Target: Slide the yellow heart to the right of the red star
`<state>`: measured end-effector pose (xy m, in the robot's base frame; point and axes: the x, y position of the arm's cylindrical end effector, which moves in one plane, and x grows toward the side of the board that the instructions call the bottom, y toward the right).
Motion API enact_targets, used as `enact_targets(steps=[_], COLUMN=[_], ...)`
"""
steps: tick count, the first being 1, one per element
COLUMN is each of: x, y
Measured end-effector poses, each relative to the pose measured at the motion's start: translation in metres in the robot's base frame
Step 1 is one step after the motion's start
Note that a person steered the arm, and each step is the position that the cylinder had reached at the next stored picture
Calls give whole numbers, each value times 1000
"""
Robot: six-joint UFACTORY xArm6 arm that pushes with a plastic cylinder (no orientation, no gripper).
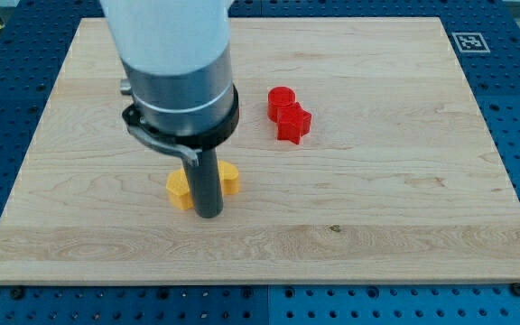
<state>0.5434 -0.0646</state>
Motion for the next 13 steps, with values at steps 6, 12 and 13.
enact_targets(steps=[6, 12, 13], x=[-43, -43, -43], y=[14, 74, 75])
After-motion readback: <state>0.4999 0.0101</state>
